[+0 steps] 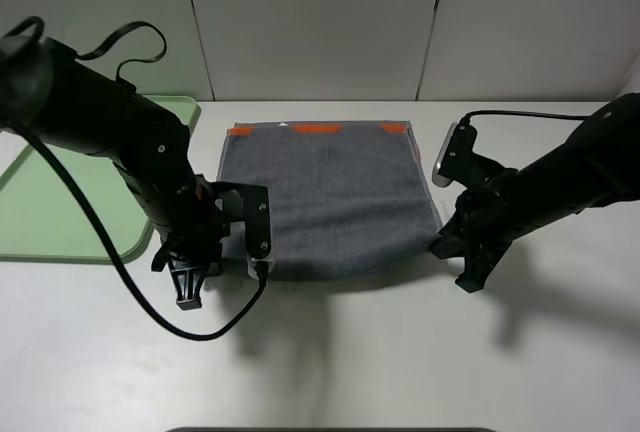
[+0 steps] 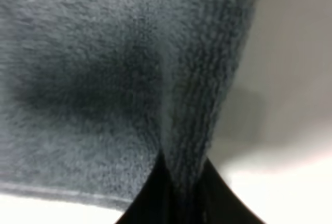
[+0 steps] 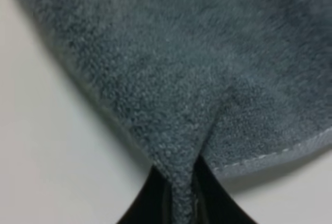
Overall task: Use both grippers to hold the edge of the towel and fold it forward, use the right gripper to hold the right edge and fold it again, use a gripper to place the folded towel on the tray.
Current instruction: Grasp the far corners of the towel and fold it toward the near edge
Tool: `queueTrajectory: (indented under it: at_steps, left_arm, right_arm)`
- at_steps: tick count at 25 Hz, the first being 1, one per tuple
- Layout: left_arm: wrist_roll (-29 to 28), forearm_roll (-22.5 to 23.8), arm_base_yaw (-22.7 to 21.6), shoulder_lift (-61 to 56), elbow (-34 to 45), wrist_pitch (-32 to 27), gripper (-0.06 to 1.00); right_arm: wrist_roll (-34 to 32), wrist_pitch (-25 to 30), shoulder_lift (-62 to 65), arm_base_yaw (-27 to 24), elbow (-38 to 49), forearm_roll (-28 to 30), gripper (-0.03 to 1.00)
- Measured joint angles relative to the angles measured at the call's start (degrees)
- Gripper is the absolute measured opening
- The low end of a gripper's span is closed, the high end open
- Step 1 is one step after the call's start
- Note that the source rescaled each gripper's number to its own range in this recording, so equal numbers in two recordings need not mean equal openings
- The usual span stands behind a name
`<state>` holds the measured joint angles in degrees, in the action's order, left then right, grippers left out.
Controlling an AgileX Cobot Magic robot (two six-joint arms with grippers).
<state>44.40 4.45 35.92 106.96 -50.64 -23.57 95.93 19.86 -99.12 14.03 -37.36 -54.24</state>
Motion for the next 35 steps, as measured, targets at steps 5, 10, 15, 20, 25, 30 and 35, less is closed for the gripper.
queueTrajectory:
  at_steps: [5, 10, 15, 20, 25, 30, 35]
  left_arm:
    - [-1.59, 0.06, 1.60, -4.99, 0.00, -1.57, 0.00]
    - [-4.10, 0.65, 2.04, -8.46, 0.03, -3.63, 0.00]
    - [-9.76, 4.14, 2.04, -10.60, 0.03, -5.80, 0.00]
    - [-13.94, 6.80, 2.31, -13.07, 0.03, -8.30, 0.00]
    - [-17.86, 9.27, 5.50, -16.64, 0.03, -9.35, 0.00]
    - [-24.07, 12.85, 9.32, -18.91, 0.03, -11.71, 0.00]
    - [-29.32, 15.00, 12.51, -20.28, 0.10, -13.43, 0.00]
  right_arm:
    - [-1.77, 1.69, 2.02, 0.00, 0.25, 0.93, 0.00]
    - [-5.70, 1.76, 6.08, 0.00, 1.17, 3.93, 0.00]
    - [-9.85, 3.27, 10.30, 0.00, 1.65, 6.35, 0.00]
    - [-14.82, 5.82, 14.72, 0.00, 1.65, 10.11, 0.00]
    - [-21.33, 8.42, 19.08, 0.00, 1.65, 15.64, 0.00]
    - [-26.16, 11.47, 23.37, 0.00, 1.69, 19.20, 0.00]
    - [-29.03, 14.04, 28.49, 0.00, 1.69, 20.55, 0.00]
